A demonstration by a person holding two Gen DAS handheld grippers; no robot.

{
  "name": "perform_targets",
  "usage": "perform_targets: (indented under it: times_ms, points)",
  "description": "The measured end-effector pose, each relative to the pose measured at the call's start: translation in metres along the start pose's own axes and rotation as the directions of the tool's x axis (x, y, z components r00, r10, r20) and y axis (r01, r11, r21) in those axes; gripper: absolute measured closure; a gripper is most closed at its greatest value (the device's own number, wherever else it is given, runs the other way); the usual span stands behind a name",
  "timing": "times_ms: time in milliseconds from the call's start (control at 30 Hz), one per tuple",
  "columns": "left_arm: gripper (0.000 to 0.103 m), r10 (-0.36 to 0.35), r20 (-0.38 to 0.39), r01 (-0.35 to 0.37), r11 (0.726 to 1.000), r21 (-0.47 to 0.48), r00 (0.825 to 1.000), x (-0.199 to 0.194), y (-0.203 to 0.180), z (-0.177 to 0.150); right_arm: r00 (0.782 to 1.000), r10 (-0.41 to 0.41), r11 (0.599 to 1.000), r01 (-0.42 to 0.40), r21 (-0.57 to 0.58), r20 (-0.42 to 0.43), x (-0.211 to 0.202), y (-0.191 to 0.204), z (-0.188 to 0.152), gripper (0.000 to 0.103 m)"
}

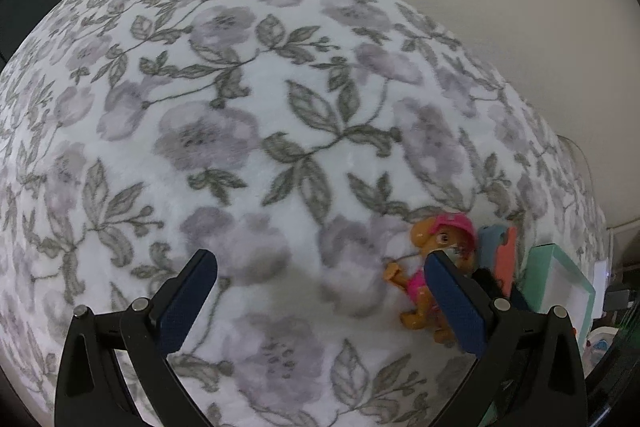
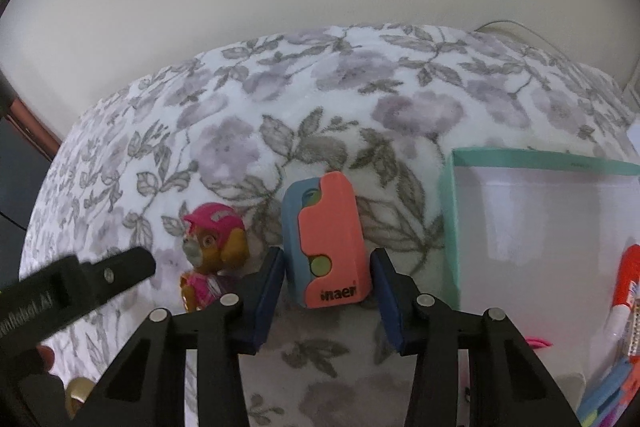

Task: Organize rigid objects
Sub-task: 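Grasp the pink toy dog figure with the left tool while the right tool lifts the block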

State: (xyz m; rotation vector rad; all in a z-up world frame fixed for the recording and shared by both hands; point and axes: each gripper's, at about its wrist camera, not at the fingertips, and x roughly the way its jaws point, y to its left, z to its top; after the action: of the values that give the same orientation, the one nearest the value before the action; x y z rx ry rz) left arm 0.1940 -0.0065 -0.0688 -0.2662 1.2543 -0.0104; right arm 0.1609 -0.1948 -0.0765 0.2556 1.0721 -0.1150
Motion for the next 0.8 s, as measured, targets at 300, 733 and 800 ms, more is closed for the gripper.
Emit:
perform_targets:
  times_ms: [300,733,800]
  points:
    - [0.0,-0.049,0.025,0.048,0.998,0.044,0.998,0.002,-0.019,-0.004,0.999,0.025,0.999,-0.026,0.02,0.021,-0.014,-0.012,-0.003,0.057]
    - [0.0,-0.056,0.026,0.055,0.997,0.057,0.998,0.009,-0.021,-0.008,0.997,0.031,0.999,-0.033,0.026,0.072,-0.038,-0.023,0.007,0.057]
    - [0.0,-0.059,0.025,0.058,0.997,0.049,0.998,0.008,-0.021,-0.008,0.997,0.033,0.999,-0.035,0.025,0.07,-0.039,-0.023,0.007,0.057]
